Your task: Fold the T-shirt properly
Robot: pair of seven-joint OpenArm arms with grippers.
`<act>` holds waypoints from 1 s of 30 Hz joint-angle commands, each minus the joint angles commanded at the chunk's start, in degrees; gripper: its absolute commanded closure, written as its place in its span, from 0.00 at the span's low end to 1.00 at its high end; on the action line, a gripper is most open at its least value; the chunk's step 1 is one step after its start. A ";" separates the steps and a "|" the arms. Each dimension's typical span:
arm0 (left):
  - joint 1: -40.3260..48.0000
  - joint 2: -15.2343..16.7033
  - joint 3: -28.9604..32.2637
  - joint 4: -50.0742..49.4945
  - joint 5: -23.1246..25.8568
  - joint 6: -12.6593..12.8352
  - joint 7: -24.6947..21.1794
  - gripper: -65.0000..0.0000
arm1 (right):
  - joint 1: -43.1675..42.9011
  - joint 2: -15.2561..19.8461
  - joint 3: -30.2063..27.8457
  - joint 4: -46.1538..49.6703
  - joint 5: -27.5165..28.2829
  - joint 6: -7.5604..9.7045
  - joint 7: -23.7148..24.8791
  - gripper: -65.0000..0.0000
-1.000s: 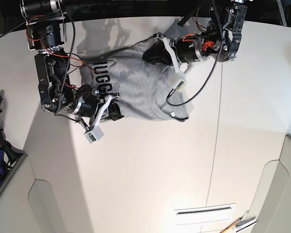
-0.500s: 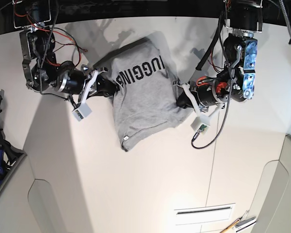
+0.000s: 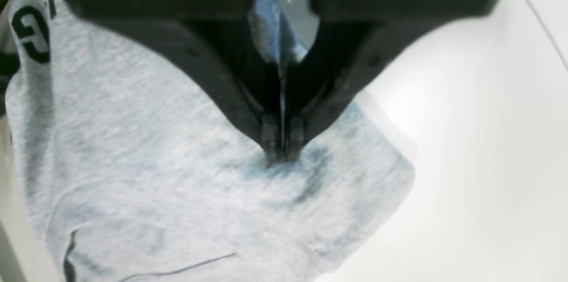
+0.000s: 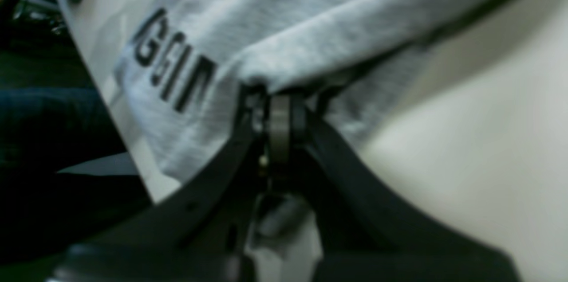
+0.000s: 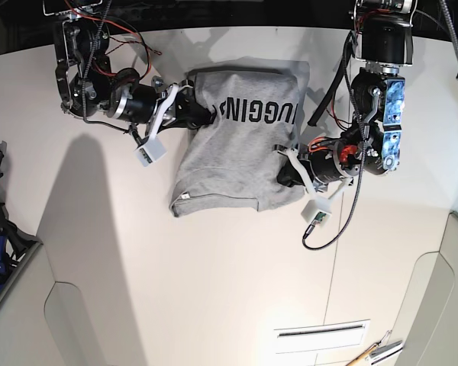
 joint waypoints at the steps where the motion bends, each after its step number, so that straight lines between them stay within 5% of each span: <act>1: 0.02 -0.28 -0.04 0.83 -1.44 0.11 1.38 0.96 | 0.00 0.00 1.18 0.00 -0.20 0.00 -0.20 1.00; 7: 3.58 -5.14 -0.09 8.48 -6.19 0.07 4.57 0.96 | -0.02 1.44 8.33 0.22 1.64 0.02 -4.00 1.00; 15: 17.70 -11.04 -2.82 20.85 -6.25 0.11 5.40 0.97 | -2.95 11.56 9.57 2.16 11.30 0.59 -8.76 1.00; 22: 36.17 -11.30 -15.74 30.86 -10.58 -1.68 5.44 1.00 | -11.65 17.05 9.57 7.10 14.34 1.09 -9.77 1.00; 30: 56.33 -10.86 -20.74 32.44 -10.45 -2.85 6.51 1.00 | -24.04 22.64 9.46 8.37 19.47 2.05 -12.20 1.00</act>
